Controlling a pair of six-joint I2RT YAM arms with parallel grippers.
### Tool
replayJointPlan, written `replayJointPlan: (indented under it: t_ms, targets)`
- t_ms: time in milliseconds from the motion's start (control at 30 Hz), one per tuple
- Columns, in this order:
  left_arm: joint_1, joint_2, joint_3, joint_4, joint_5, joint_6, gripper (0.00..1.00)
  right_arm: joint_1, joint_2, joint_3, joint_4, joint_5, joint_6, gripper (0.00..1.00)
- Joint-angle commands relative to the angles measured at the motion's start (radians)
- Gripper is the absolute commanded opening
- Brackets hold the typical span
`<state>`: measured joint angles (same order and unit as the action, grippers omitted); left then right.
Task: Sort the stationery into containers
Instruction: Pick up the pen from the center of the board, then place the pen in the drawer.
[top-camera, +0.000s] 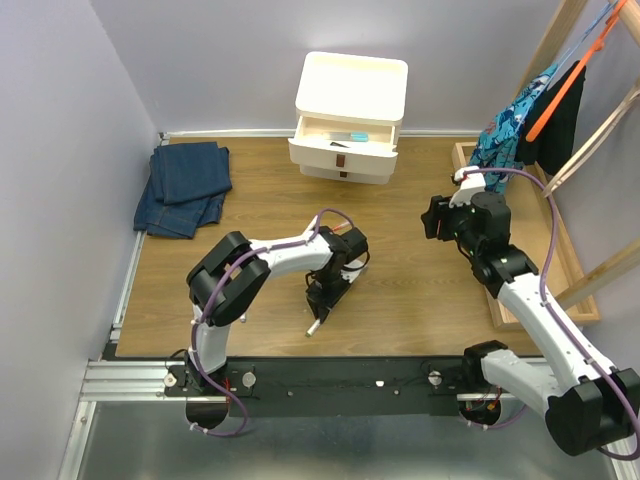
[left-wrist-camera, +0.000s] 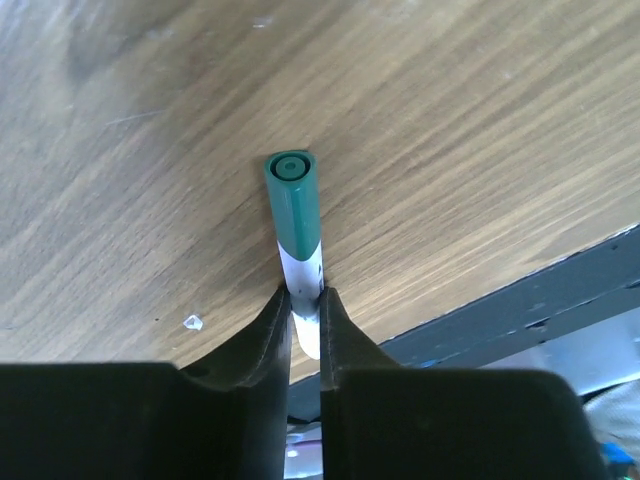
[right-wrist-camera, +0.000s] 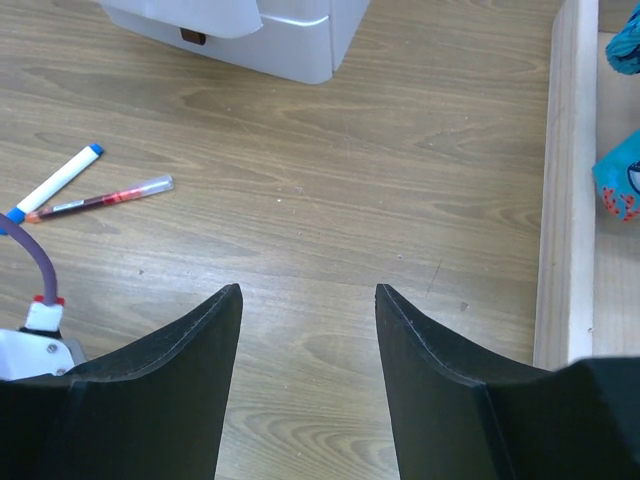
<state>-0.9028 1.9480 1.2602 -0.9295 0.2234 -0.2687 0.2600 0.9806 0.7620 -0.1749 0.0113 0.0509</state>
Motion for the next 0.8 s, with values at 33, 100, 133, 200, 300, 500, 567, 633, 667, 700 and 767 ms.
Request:
replayJointPlan:
  t_ms: [33, 100, 133, 200, 300, 500, 567, 633, 667, 700, 767]
  targets:
    - [0.007, 0.053, 0.014, 0.098, -0.170, 0.207, 0.09, -0.010, -0.052, 0.028, -0.034, 0.053, -0.031, 0.64]
    - [0.019, -0.015, 0.042, 0.028, -0.180, 0.259, 0.09, -0.013, -0.063, 0.025, -0.041, 0.059, -0.040, 0.64]
    - [0.040, -0.043, 0.059, 0.014, -0.161, 0.264, 0.09, -0.013, -0.068, 0.023, -0.041, 0.062, -0.042, 0.64]
    - [0.059, -0.115, 0.093, -0.027, -0.144, 0.319, 0.09, -0.015, -0.072, 0.017, -0.034, 0.062, -0.042, 0.64]
    - [0.073, -0.167, 0.262, -0.078, -0.128, 0.403, 0.09, -0.018, -0.071, 0.014, -0.014, 0.064, -0.072, 0.64]
    - [0.117, -0.103, 0.844, -0.112, -0.130, 0.555, 0.09, -0.033, -0.068, 0.016, -0.005, 0.078, -0.094, 0.64]
    - [0.133, -0.074, 1.008, -0.094, -0.137, 0.608, 0.09, -0.044, -0.066, 0.011, -0.006, 0.076, -0.088, 0.64]
    - [0.157, -0.070, 1.056, -0.011, -0.170, 0.632, 0.09, -0.050, -0.063, 0.007, -0.008, 0.070, -0.082, 0.64]
    - [0.166, -0.083, 1.044, 0.032, -0.185, 0.670, 0.10, -0.054, -0.063, 0.007, -0.009, 0.069, -0.076, 0.64]
    - [0.186, -0.092, 1.023, 0.131, -0.215, 0.695, 0.11, -0.057, -0.062, 0.008, -0.009, 0.064, -0.074, 0.64]
    - [0.209, -0.107, 0.950, 0.223, -0.238, 0.747, 0.13, -0.067, -0.060, 0.010, -0.008, 0.055, -0.072, 0.64]
